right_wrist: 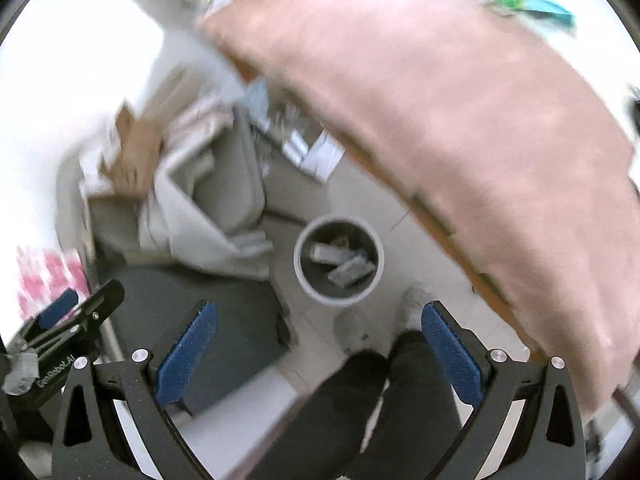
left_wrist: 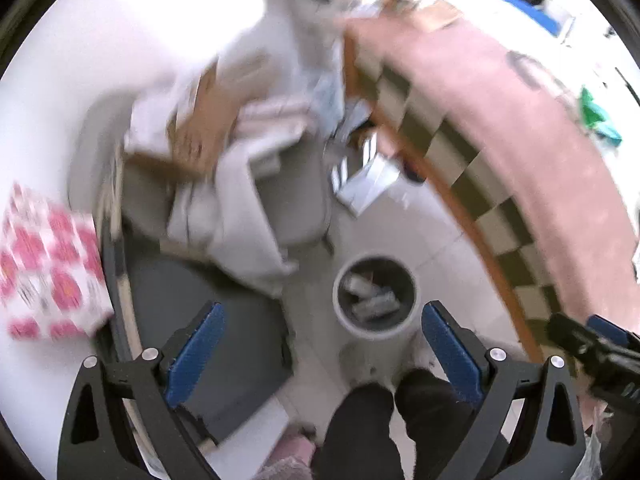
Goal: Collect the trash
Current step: 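Swing both tools back over the table, then grasp the pill blister pack with the left tool while the right tool grasps the milk carton, then lift the blister pack and milk carton and carry them toward the bin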
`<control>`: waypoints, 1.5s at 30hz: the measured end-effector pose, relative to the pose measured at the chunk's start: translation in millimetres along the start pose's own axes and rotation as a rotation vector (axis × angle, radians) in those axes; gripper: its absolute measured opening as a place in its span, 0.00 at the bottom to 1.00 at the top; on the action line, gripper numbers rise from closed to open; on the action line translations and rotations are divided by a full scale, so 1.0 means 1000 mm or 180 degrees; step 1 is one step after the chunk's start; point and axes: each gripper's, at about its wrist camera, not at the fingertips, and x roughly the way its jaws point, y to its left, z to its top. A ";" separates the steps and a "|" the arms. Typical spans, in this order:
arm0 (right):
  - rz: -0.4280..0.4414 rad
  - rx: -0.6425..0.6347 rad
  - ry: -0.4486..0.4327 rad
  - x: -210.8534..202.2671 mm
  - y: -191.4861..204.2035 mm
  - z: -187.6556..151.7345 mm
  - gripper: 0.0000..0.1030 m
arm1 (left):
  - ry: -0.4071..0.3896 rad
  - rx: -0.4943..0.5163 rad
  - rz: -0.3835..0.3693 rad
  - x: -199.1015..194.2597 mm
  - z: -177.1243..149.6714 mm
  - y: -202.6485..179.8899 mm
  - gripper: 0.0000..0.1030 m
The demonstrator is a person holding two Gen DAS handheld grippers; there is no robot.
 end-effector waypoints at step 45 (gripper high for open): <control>-0.0526 0.3118 -0.0298 -0.095 -0.571 0.021 0.52 | 0.0818 0.3182 -0.0662 0.046 0.020 -0.658 0.79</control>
